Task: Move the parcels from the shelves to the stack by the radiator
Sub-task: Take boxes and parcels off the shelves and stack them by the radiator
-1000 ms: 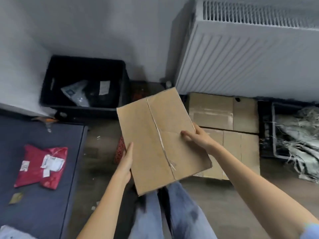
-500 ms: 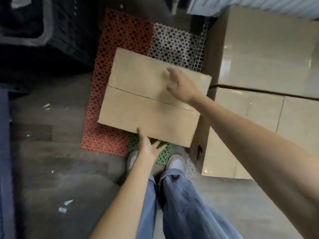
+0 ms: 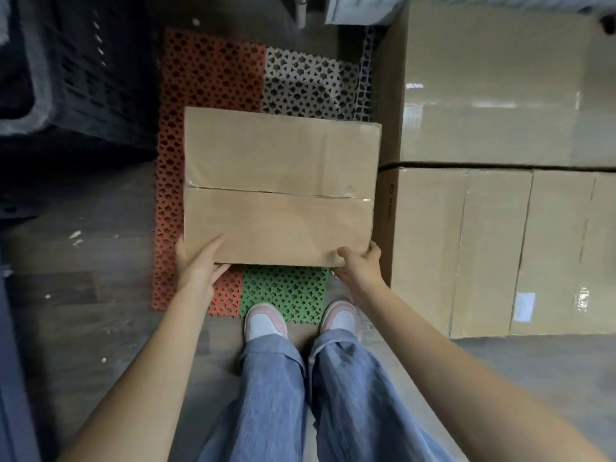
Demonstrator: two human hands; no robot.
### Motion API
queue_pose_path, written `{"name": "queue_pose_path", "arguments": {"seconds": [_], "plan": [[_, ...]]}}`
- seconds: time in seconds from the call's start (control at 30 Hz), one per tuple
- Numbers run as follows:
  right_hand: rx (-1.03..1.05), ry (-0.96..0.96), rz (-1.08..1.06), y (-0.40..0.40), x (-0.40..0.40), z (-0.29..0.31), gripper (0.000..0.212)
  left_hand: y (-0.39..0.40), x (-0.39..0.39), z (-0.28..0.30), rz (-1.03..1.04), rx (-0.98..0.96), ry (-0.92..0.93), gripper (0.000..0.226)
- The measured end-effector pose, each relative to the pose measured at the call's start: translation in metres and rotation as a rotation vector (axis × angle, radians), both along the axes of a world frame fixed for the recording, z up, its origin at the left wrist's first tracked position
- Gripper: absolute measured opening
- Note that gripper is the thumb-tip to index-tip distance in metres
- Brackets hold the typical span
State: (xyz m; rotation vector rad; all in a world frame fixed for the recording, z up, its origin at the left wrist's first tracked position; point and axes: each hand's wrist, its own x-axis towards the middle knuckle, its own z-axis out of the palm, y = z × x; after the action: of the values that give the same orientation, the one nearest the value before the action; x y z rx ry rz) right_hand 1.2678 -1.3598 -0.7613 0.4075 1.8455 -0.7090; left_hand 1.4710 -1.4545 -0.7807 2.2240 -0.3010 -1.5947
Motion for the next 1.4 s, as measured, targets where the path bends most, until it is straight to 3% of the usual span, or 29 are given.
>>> {"name": "queue_pose_path", "arguments": {"seconds": [0.1,0.3,0.43,0.57,0.63,0.73,0.9,1.1,1.23,1.4], "plan": [[-0.081,0.105,0.097,-0.021,-0.022,-0.007,0.07,-0.019,-0.013,0.001,-0.072,-0.067,0.035,0.059],[-0.23,0.195,0.181,-0.088,-0.077,-0.017,0.069,-0.078,-0.075,-0.004,-0.26,-0.245,0.001,0.077],[-0.279,0.188,0.276,-0.094,-0.078,-0.002,0.068,-0.1,-0.095,0.01,-0.362,-0.144,0.071,0.089],[-0.225,0.183,0.26,-0.073,-0.061,0.048,0.06,-0.069,-0.076,0.064,-0.682,0.008,0.167,0.08],[-0.21,0.182,0.329,-0.075,-0.053,0.1,0.055,-0.052,-0.061,0.103,-0.774,0.064,0.155,0.074],[-0.211,0.189,0.562,-0.1,-0.035,0.217,0.042,-0.051,-0.039,0.191,-0.723,0.061,0.129,0.065],[-0.368,0.246,0.86,-0.155,0.004,0.426,0.035,-0.074,0.001,0.386,-0.668,-0.093,0.055,0.056],[-0.67,0.217,1.048,-0.192,0.103,0.621,0.022,-0.077,0.074,0.586,-0.836,-0.291,-0.188,0.047],[-0.884,0.056,1.337,-0.158,0.195,0.727,0.034,-0.017,0.149,0.71,-0.609,-0.437,-0.347,0.041],[-1.132,-0.103,1.665,-0.085,0.304,0.839,0.036,0.142,0.251,0.826,-0.292,-0.434,-0.547,0.034]]}}
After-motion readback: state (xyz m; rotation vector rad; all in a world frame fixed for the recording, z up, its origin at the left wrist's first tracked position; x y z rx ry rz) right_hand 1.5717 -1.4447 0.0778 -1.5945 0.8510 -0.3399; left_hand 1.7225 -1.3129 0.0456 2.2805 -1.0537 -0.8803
